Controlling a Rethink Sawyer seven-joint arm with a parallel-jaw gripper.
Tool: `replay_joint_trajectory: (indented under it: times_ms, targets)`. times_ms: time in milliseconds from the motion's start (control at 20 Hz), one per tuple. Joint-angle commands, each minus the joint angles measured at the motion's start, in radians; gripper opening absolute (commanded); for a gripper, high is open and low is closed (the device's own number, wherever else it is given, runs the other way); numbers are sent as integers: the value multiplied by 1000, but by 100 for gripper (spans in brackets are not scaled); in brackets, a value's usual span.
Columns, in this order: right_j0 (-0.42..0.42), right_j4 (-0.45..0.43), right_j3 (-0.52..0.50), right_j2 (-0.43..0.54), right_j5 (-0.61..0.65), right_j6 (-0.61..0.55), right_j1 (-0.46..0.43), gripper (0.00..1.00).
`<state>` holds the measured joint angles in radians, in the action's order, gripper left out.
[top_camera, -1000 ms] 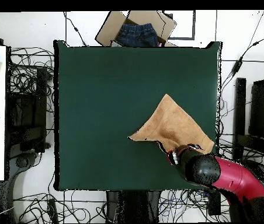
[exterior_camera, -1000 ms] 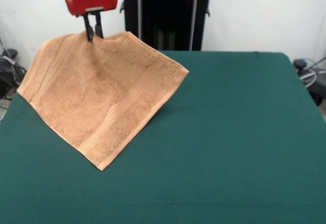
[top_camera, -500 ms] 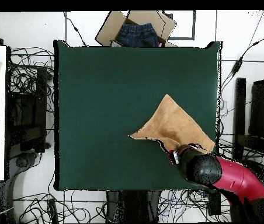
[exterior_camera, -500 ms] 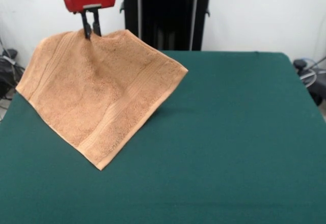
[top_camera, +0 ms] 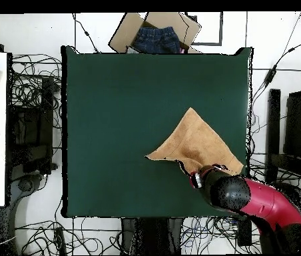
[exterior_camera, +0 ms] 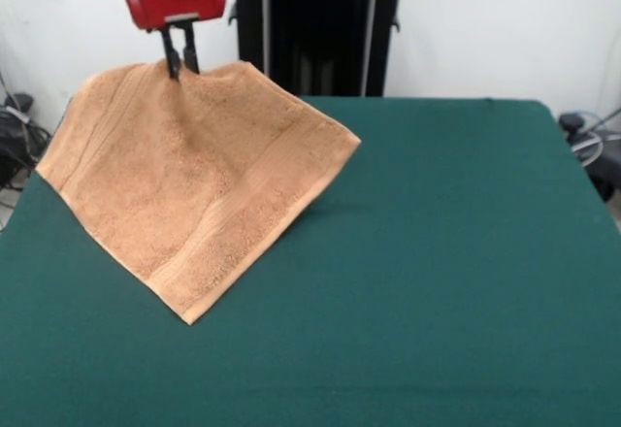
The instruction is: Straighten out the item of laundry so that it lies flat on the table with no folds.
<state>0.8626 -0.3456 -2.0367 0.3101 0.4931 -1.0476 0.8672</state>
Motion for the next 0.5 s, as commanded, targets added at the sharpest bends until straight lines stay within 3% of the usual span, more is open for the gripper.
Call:
replay_joint_trajectory:
  times_ms: [50,500]
  targets:
    - [-81,29,-29,14,25,-172,-96,0]
    - [-121,50,-66,-24,-46,-235,-115,0]
